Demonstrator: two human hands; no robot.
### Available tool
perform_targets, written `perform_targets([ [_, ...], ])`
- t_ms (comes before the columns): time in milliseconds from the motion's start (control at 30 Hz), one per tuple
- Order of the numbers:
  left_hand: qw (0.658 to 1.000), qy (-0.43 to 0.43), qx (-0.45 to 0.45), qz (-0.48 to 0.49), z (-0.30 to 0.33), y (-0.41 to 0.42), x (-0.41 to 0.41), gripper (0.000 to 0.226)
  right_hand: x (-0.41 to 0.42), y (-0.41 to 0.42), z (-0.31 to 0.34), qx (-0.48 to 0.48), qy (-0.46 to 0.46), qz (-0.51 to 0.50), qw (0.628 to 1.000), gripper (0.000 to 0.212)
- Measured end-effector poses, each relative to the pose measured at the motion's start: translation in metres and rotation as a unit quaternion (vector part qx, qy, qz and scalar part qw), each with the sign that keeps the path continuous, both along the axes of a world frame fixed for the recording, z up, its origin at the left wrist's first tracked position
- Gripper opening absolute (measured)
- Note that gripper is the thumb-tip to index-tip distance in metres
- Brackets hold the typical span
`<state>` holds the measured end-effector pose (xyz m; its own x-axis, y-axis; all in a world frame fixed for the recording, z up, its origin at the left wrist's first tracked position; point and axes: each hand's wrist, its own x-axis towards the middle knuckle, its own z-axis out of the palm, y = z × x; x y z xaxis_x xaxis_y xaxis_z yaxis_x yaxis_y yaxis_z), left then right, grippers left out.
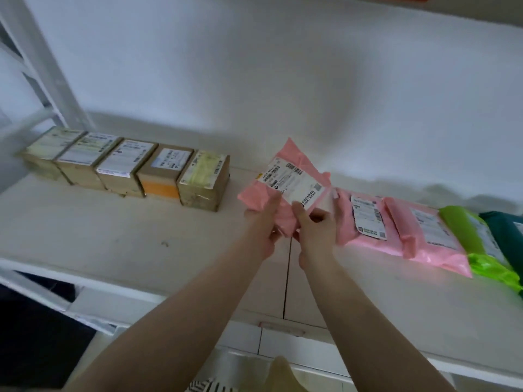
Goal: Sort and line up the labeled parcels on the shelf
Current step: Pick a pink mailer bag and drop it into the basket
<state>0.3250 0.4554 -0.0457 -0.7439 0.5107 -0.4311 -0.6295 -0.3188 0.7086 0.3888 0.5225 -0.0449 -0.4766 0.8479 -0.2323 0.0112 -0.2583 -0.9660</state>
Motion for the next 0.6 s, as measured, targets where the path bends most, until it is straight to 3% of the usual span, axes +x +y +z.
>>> perform_targets([
  [133,0.995,0.077,-0.064,0.027,-0.003,-0.028,-0.024,0.047,0.001,-0.007,0.011,-0.056,-0.004,0.044,0.997,0.066],
  [233,0.984,0.13,-0.122,0.005,0.0,-0.057,-0.046,0.054,0.003,0.01,0.02,-0.054,-0.029,0.065,0.996,0.082],
  [400,0.974,0.173,-0.136,-0.053,0.007,-0.083,-0.056,0.058,0.004,0.02,0.026,-0.064,-0.029,0.182,0.981,0.068],
  [600,0.975,0.173,-0.122,-0.074,0.01,-0.09,-0.061,0.058,0.001,0.01,0.025,-0.047,0.007,0.207,0.977,0.042],
])
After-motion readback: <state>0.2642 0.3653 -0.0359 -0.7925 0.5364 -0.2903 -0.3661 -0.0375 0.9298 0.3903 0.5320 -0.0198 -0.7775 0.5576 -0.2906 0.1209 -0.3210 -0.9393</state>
